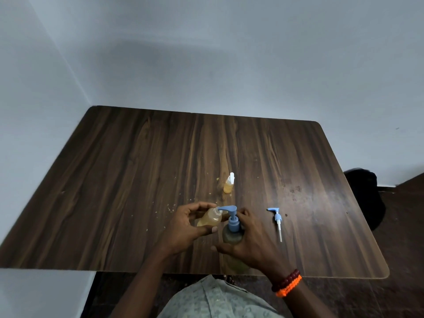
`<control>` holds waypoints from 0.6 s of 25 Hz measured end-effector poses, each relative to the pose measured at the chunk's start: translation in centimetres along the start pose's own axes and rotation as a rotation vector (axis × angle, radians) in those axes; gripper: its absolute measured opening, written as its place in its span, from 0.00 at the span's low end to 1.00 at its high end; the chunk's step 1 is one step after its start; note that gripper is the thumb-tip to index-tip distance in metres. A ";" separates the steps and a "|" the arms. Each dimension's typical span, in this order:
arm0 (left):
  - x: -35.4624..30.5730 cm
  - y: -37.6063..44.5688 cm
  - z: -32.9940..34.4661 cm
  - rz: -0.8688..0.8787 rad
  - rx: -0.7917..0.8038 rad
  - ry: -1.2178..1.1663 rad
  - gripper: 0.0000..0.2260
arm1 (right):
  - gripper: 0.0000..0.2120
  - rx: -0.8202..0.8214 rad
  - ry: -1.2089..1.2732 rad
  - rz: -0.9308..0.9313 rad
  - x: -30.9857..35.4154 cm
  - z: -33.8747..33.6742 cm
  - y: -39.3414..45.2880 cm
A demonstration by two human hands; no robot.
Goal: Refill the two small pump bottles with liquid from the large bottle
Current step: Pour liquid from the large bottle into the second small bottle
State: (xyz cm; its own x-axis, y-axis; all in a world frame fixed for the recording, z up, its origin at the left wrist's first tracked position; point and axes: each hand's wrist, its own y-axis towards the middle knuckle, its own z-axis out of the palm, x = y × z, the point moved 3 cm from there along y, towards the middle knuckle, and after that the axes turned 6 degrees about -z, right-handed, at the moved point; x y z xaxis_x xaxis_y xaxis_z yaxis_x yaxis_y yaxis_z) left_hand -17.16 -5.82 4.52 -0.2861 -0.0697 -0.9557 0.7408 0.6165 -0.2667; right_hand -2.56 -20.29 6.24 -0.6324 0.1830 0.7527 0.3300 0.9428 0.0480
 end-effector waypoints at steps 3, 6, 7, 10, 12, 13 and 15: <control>0.3 -0.1 -1.0 -0.010 -0.061 -0.027 0.23 | 0.28 0.024 0.038 0.038 -0.2 0.1 0.7; 0.8 -0.7 -2.1 -0.032 -0.116 -0.063 0.23 | 0.31 0.044 0.037 0.035 -0.4 0.5 2.3; 0.9 -0.9 -2.5 -0.036 -0.129 -0.071 0.23 | 0.31 0.058 0.042 0.040 -0.5 0.8 3.0; 1.3 -1.8 -3.7 -0.048 -0.193 -0.107 0.23 | 0.34 0.114 0.042 0.068 -1.9 2.5 5.6; 1.7 -2.2 -4.4 -0.049 -0.239 -0.147 0.23 | 0.36 0.143 0.038 0.102 -2.7 3.6 7.5; 1.9 -2.3 -4.7 -0.053 -0.250 -0.162 0.23 | 0.36 0.160 0.037 0.113 -3.3 4.3 8.5; 2.4 -2.5 -5.4 -0.066 -0.269 -0.180 0.23 | 0.34 0.196 0.030 0.124 -3.6 5.2 10.8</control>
State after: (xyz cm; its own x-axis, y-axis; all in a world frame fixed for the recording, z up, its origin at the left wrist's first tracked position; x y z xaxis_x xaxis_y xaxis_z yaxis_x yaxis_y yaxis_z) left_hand -22.94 -3.29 3.57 -0.1987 -0.2389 -0.9505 0.5304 0.7893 -0.3093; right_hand -0.37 -9.33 0.59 -0.5733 0.2950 0.7644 0.2591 0.9504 -0.1724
